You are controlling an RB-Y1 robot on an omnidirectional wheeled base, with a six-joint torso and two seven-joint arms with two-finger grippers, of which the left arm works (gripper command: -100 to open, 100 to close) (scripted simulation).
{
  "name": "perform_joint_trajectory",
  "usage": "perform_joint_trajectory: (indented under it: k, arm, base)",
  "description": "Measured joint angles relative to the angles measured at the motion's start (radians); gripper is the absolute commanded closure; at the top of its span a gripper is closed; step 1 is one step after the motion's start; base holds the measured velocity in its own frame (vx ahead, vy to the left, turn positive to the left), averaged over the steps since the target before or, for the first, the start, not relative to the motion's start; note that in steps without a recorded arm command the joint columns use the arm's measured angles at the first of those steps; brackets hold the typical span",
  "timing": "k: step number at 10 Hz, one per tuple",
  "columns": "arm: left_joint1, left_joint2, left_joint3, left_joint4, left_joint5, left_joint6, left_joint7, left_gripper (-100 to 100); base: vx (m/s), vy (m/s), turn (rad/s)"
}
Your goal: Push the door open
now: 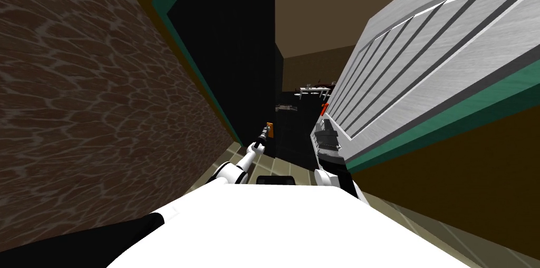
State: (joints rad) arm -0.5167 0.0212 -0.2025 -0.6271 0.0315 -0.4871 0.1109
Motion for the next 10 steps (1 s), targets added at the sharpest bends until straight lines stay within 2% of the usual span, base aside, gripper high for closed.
perform_joint_trajectory:
  k: [2,3,6,7,8,9,10]
  arm:
    - [0.008,0.004,0.002,-0.005,0.001,0.008,-0.001,100]
    - [0.006,0.007,0.009,0.011,0.003,0.005,-0.004,100]
    - [0.021,0.020,0.028,-0.014,0.008,0.018,-0.015,100]
    - [-0.003,0.030,0.035,0.024,0.013,0.003,-0.010,100]
    - [0.004,0.040,0.045,0.017,0.015,-0.001,-0.010,100]
    - [-0.001,0.045,0.063,0.024,0.020,-0.004,-0.020,-100]
    - [-0.003,0.047,0.064,0.025,0.020,-0.005,-0.022,-100]
  base:
    - [0.116,-0.099,0.039]
    - [0.140,-0.129,0.038]
    - [0.148,-0.099,0.034]
    - [0.206,-0.117,0.105]
    - [0.191,-0.125,0.093]
    - [-0.038,-0.063,0.047]
    - [-0.179,0.052,0.003]
